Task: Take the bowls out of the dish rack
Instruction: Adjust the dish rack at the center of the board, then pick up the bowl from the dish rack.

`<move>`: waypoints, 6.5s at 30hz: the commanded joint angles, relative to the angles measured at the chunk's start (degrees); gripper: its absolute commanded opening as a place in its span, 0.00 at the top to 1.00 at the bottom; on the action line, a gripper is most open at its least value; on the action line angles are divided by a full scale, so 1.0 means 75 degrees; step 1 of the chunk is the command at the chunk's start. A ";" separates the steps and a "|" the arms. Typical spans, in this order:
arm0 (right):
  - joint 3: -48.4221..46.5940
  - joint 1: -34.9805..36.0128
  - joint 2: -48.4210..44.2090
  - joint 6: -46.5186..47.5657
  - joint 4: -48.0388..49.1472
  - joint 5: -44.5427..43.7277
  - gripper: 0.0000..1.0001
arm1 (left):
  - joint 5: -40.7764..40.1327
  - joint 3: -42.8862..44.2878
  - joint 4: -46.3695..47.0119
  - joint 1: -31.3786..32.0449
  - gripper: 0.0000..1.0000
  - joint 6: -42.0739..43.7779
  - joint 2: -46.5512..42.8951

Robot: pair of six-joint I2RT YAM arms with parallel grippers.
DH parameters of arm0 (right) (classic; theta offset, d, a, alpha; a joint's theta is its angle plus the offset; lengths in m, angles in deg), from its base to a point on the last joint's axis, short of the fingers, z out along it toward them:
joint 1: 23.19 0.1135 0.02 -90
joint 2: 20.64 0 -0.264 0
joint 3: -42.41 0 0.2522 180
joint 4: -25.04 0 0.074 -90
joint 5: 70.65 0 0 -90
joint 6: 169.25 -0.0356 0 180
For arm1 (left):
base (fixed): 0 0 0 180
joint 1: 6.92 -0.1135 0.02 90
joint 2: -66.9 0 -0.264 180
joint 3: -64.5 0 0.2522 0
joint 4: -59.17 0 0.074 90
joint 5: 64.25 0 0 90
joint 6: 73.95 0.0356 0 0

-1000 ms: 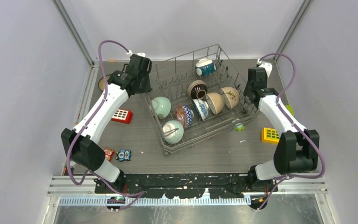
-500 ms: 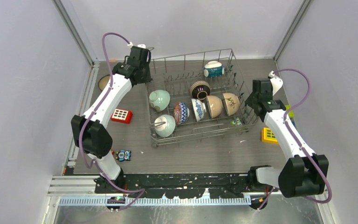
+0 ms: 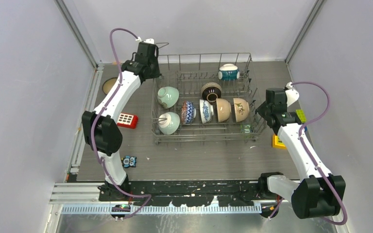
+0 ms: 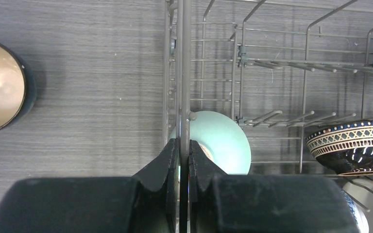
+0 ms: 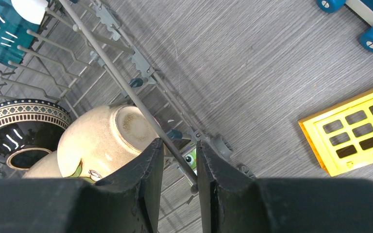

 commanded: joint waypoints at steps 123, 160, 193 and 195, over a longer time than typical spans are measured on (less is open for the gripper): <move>-0.4241 0.5135 0.6080 -0.2922 0.1463 0.4798 0.22 | 0.2258 -0.6825 0.0383 -0.0105 0.28 -0.2381 -0.8495; -0.2229 0.5270 0.4872 -0.3479 0.4748 0.4072 0.40 | 0.2162 -0.6941 0.0248 -0.0108 0.29 -0.2328 -0.8607; -0.2005 0.5274 0.5475 -0.4091 0.6957 0.4290 0.58 | 0.2069 -0.6858 -0.0166 -0.0108 0.29 -0.2268 -0.8802; -0.2026 0.5276 0.5522 -0.4097 0.6957 0.4278 0.59 | 0.2062 -0.6869 -0.0171 -0.0108 0.29 -0.2270 -0.8812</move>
